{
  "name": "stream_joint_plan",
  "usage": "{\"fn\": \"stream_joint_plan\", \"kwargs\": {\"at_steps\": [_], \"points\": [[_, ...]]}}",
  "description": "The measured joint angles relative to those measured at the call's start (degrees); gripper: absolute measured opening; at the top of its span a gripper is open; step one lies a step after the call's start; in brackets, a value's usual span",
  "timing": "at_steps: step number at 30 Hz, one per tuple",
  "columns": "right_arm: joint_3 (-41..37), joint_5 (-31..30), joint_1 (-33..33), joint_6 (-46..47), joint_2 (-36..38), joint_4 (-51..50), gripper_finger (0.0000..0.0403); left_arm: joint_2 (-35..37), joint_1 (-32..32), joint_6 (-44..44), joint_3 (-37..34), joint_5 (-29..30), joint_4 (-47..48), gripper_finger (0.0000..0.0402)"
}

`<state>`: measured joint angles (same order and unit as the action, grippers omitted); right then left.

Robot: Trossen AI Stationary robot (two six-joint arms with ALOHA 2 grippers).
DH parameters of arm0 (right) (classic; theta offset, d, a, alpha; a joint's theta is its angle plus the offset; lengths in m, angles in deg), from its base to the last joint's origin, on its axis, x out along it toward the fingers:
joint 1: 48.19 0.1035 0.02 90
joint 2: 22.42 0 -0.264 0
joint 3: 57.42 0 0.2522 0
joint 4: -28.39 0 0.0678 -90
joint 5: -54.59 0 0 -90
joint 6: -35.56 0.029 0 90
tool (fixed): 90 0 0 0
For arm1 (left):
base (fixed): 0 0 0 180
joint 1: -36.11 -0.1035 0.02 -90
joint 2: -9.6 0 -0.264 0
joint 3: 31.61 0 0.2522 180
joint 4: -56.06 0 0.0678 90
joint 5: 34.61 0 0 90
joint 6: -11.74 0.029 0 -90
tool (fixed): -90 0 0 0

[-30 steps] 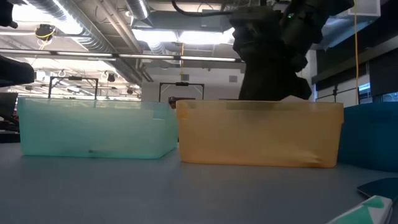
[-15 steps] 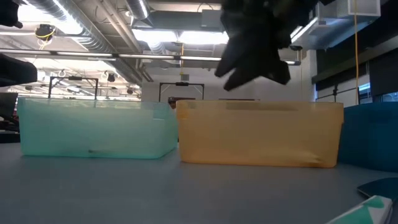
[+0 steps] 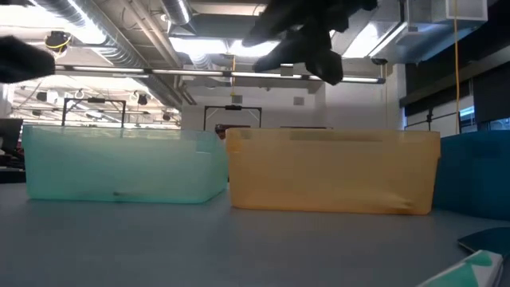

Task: Sort silverware by color (type)
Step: Put the blue knife into the orange bin

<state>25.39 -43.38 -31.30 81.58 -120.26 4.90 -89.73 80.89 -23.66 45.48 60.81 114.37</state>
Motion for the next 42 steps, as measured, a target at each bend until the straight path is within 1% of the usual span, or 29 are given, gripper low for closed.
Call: {"fn": "stream_joint_plan", "kwargs": {"at_steps": [3, 10, 18, 21, 24, 28, 30, 33, 37, 39, 42], "points": [[0.0, 0.0, 0.0, 0.1, 0.0, 2.2, 0.0122, 1.9, -0.2, 0.1, 0.0, 0.6, 0.0, 0.0016], [0.0, 0.0, 0.0, 0.2, 0.0, 7.2, 0.0122, 5.5, -2.6, 5.0, 0.1, 6.7, -0.5, 0.0017], [0.0, 1.6, 0.0, 3.1, -0.6, 7.1, 0.0122, 7.9, -6.9, 9.9, 0.8, 7.2, -0.2, 0.0017], [0.0, 2.2, 0.0, 3.4, -1.2, 7.3, 0.0122, 7.9, -7.8, 12.3, 3.7, 6.9, 1.7, 0.0017], [0.0, 3.0, 0.0, 4.5, -1.9, 7.1, 0.0122, 7.9, -8.5, 13.8, 7.6, 6.8, 6.4, 0.0017], [0.0, 3.1, 0.0, 6.2, -2.3, 7.1, 0.0122, 8.0, -9.4, 16.4, 13.0, 8.7, 12.6, 0.0017], [0.0, 3.1, 0.0, 6.4, -2.3, 7.5, 0.0122, 8.0, -9.7, 18.6, 14.5, 10.5, 14.2, 0.0017], [0.0, 3.2, 0.0, 6.4, -2.3, 10.3, 0.0122, 8.0, -10.3, 23.2, 15.5, 11.8, 15.4, 0.0017], [0.0, 6.6, 0.0, 6.5, -2.3, 14.9, 0.0122, 8.0, -11.6, 30.0, 15.5, 13.1, 15.5, 0.0017], [0.0, 7.6, 0.0, 6.4, -2.3, 16.2, 0.0122, 8.0, -12.2, 33.8, 15.5, 14.8, 15.5, 0.0017], [0.0, 7.6, 0.0, 6.4, -2.3, 17.0, 0.0122, 8.0, -13.0, 40.3, 15.5, 18.5, 15.4, 0.0017]]}}
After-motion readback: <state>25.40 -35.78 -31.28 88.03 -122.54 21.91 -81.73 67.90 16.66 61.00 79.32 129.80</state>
